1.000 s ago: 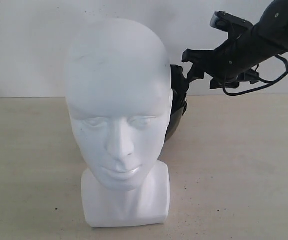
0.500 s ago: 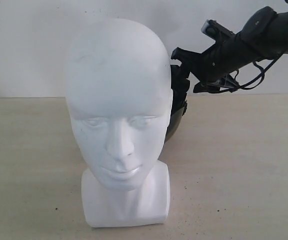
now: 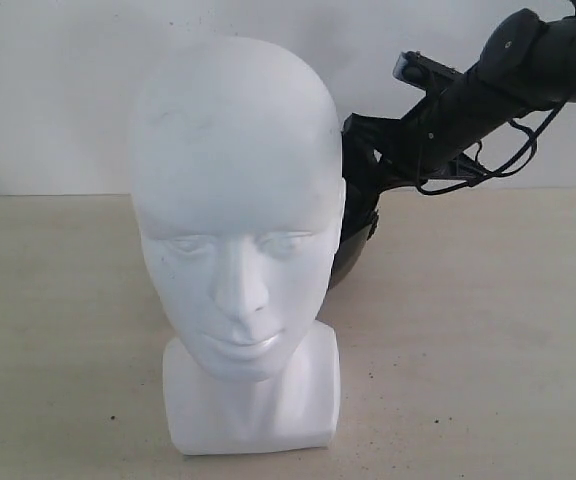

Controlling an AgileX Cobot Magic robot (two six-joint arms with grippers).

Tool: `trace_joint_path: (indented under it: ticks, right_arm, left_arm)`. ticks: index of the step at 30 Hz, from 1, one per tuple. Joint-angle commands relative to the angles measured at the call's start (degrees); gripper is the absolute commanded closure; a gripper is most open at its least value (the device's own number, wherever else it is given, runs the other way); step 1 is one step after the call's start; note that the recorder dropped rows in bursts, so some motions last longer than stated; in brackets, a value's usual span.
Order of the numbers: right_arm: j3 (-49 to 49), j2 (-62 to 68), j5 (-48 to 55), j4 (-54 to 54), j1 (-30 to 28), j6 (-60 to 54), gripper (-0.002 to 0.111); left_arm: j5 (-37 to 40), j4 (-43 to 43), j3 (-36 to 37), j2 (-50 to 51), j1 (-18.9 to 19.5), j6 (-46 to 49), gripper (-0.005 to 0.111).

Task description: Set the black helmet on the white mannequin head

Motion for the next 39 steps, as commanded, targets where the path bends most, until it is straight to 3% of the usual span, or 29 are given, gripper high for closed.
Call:
trace_joint_path:
  ticks: [1,12,32,39]
  right_arm:
    - [-0.39,-0.75,1.35,-7.47,0.08,3.69,0.108]
    - [-0.39,-3.81,5.45,-15.92,-1.89,7.45,0.108]
    - [-0.28,-9.53,23.66,-24.44,-7.46,2.97,0.108]
    - [6.02,-14.04,24.2,-26.59,-7.46,0.59,0.108]
  left_arm:
    - [-0.02,-0.4,0.21,-0.18,0.17,-0.16,0.102]
    - [-0.02,-0.4,0.21,-0.18,0.17,-0.16,0.102]
    - [-0.02,-0.4,0.21,-0.18,0.17,-0.16,0.102]
    - [-0.02,-0.4,0.21,-0.18,0.17,-0.16,0.102]
